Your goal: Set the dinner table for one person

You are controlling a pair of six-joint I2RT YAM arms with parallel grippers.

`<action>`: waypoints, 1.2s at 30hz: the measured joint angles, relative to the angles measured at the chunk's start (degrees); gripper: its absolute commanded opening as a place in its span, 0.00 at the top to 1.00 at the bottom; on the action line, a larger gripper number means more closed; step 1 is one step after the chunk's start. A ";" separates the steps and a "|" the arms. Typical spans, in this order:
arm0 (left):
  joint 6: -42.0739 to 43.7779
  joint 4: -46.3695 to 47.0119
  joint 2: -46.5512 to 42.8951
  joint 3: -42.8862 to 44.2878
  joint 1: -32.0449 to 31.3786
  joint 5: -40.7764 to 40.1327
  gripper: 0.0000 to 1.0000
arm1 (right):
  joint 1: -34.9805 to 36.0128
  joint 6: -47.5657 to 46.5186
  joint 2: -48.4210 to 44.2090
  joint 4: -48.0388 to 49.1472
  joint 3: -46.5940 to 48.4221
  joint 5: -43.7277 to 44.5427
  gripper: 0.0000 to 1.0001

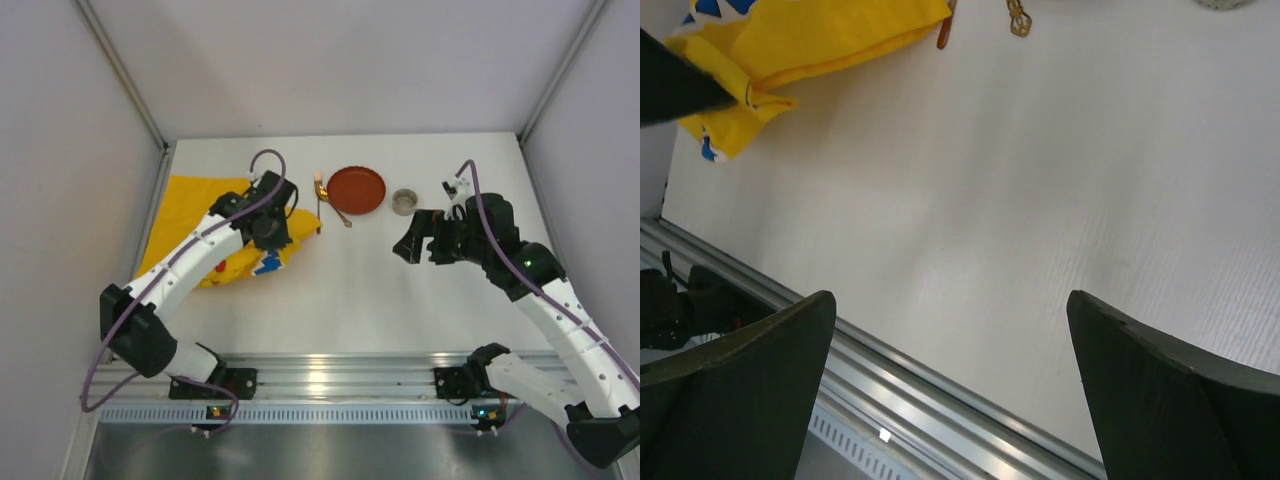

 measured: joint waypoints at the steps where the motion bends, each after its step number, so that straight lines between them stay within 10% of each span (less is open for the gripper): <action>1: -2.45 -0.33 -1.53 -1.20 -4.42 1.18 1.00 | 0.00 -0.20 0.00 -0.15 0.00 0.02 0.00; 6: -11.21 -1.62 -0.07 -2.51 -16.81 5.70 0.89 | -0.04 -1.03 0.02 -0.70 -0.04 0.13 0.00; 9: -13.14 -1.25 4.42 1.18 -22.12 9.46 0.02 | -0.07 -1.42 -0.04 -1.09 -0.13 0.20 0.00; 21: -13.88 0.00 12.09 19.74 -25.38 10.95 0.01 | -0.98 1.68 4.59 -1.70 -5.20 -1.77 0.00; 28: -9.86 -0.87 -0.72 5.03 -4.31 7.67 0.01 | -2.45 7.32 19.28 6.67 -11.52 -9.60 0.00; 36: -5.11 -1.44 -4.50 -10.45 1.90 5.90 0.02 | -2.75 13.66 36.20 20.72 -5.95 -13.09 0.08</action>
